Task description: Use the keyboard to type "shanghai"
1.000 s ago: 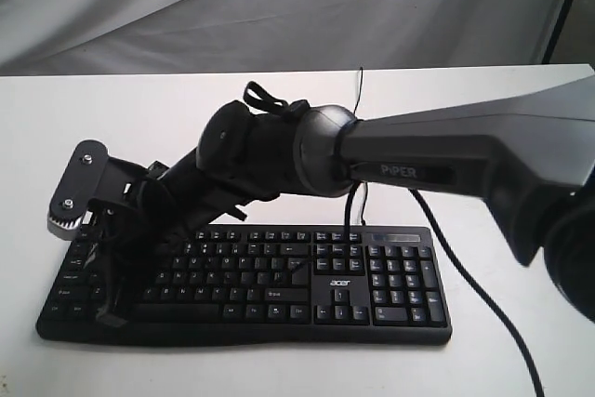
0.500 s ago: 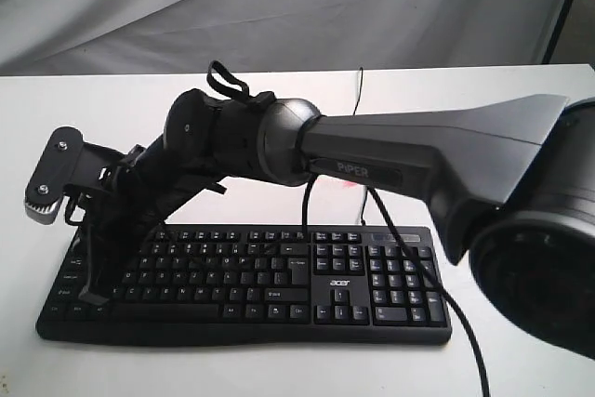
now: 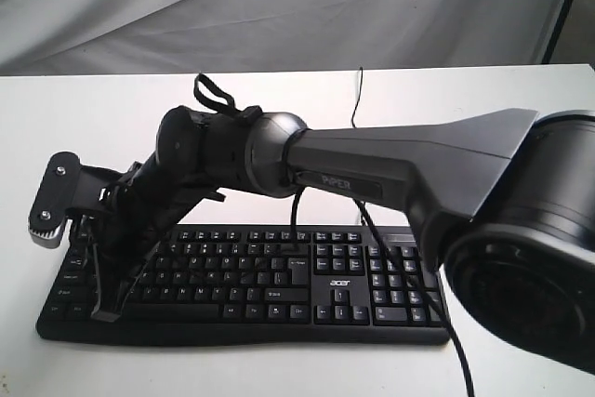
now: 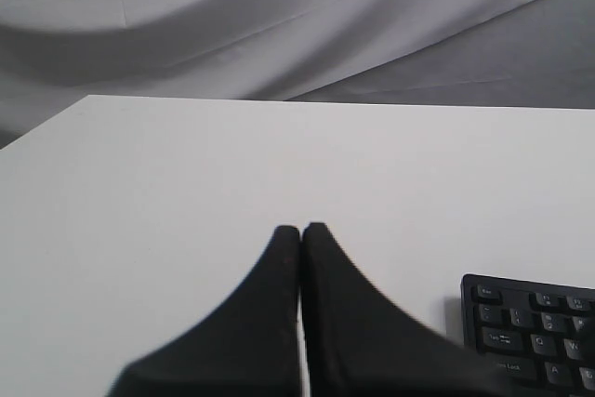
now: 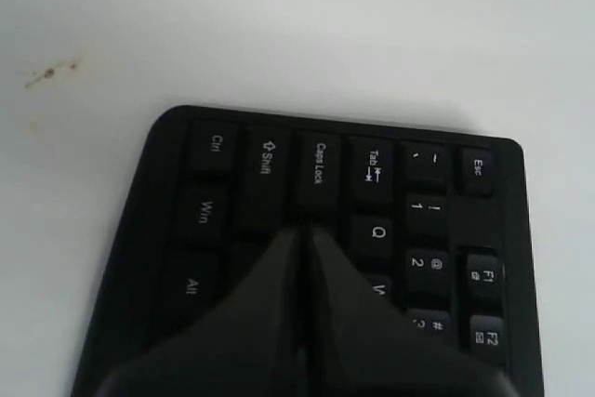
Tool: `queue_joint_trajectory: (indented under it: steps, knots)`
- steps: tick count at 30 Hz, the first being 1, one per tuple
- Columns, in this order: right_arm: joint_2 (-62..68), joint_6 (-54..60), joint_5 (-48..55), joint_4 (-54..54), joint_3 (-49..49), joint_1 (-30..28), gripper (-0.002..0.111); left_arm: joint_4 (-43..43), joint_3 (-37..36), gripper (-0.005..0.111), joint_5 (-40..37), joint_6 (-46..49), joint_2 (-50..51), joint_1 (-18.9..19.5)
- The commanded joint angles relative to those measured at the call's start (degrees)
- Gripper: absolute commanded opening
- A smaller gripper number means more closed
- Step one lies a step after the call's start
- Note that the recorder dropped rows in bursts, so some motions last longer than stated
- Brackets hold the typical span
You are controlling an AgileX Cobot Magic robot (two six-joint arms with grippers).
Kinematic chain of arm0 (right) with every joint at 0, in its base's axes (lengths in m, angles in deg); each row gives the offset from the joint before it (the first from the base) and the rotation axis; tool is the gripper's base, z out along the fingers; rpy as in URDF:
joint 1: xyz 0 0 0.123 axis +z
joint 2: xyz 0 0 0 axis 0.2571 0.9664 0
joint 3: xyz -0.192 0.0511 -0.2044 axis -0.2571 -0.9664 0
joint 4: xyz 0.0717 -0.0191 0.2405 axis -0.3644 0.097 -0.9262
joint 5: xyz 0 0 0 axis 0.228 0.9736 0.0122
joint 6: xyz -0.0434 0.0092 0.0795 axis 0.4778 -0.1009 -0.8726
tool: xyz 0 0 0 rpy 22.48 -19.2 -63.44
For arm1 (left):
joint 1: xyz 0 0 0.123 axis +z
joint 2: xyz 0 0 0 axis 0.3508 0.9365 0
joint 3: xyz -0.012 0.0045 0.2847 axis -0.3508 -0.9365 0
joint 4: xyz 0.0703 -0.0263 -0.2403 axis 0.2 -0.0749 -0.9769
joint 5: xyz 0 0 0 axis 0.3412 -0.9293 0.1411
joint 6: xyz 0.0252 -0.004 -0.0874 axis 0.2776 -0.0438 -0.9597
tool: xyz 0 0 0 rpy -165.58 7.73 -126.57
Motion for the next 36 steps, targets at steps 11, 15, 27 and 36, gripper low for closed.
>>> queue_joint_trajectory:
  steps: [11, 15, 27, 36]
  knots:
    - [1.0, 0.4, -0.4, 0.9, 0.1, 0.0, 0.0, 0.0, -0.3, 0.001, 0.6, -0.1, -0.3, 0.1]
    - [0.9, 0.5, -0.7, 0.9, 0.1, 0.0, 0.0, 0.0, -0.3, 0.001, 0.6, -0.1, -0.3, 0.1]
    - [1.1, 0.6, -1.5, 0.9, 0.1, 0.0, 0.0, 0.0, -0.3, 0.001, 0.6, -0.1, -0.3, 0.1]
    - [1.9, 0.8, -2.5, 1.0, 0.1, 0.0, 0.0, 0.0, -0.3, 0.001, 0.6, -0.1, -0.3, 0.1]
